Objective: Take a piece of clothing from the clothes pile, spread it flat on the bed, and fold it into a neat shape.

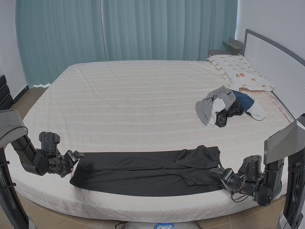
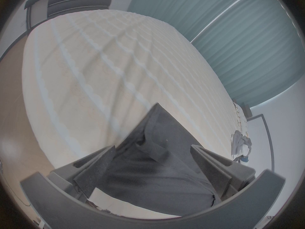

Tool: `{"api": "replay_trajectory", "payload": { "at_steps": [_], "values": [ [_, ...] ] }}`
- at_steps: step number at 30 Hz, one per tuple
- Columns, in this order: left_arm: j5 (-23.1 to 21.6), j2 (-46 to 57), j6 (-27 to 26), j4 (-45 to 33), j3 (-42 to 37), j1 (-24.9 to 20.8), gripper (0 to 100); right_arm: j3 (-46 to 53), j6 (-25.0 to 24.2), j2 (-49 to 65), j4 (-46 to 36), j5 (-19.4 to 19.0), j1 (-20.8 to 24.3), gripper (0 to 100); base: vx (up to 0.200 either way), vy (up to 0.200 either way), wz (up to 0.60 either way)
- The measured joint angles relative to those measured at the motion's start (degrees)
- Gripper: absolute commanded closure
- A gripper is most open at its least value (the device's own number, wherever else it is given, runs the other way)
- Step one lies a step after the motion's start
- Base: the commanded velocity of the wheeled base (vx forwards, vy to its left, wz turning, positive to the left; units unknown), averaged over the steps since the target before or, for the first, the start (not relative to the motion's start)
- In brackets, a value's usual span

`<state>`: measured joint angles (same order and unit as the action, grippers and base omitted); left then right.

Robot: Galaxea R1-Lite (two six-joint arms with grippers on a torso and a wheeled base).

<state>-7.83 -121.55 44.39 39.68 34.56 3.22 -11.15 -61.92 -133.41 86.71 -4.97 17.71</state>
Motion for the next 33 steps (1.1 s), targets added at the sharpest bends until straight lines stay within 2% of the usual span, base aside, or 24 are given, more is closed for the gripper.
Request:
{"api": "replay_trajectory", "payload": {
  "at_steps": [4,9,14,22,23,29,33],
  "values": [
    [2.26,-1.93,0.23,2.13,0.61,-1.60,0,0.00,0.11,-0.11,0.02,-0.02,0.01,0,0.000,0.000,0.00],
    [2.85,-3.97,1.40,2.99,0.99,-3.00,0,0.05,0.11,-0.21,0.00,0.02,0.28,0,0.000,0.000,0.00],
    [3.25,-5.02,4.25,5.10,1.95,-3.32,0,0.07,0.12,-0.33,0.00,0.13,0.59,0,0.000,0.000,0.00],
    [6.00,-7.33,4.46,9.20,2.29,-3.46,0,0.09,0.12,-0.51,0.09,0.20,0.69,0,0.000,0.000,0.00],
    [6.06,-7.52,4.41,9.25,2.29,-3.52,100,0.09,0.12,-0.51,0.09,0.22,0.72,0,0.000,0.000,0.00],
    [6.52,-8.22,4.36,9.39,2.54,-3.51,100,0.07,0.11,-0.54,0.09,0.24,0.72,0,0.000,0.000,0.00],
    [9.92,-8.59,4.33,10.68,2.97,-3.35,100,0.09,0.12,-0.54,0.11,0.24,0.74,0,0.000,0.000,0.00]
  ]
}}
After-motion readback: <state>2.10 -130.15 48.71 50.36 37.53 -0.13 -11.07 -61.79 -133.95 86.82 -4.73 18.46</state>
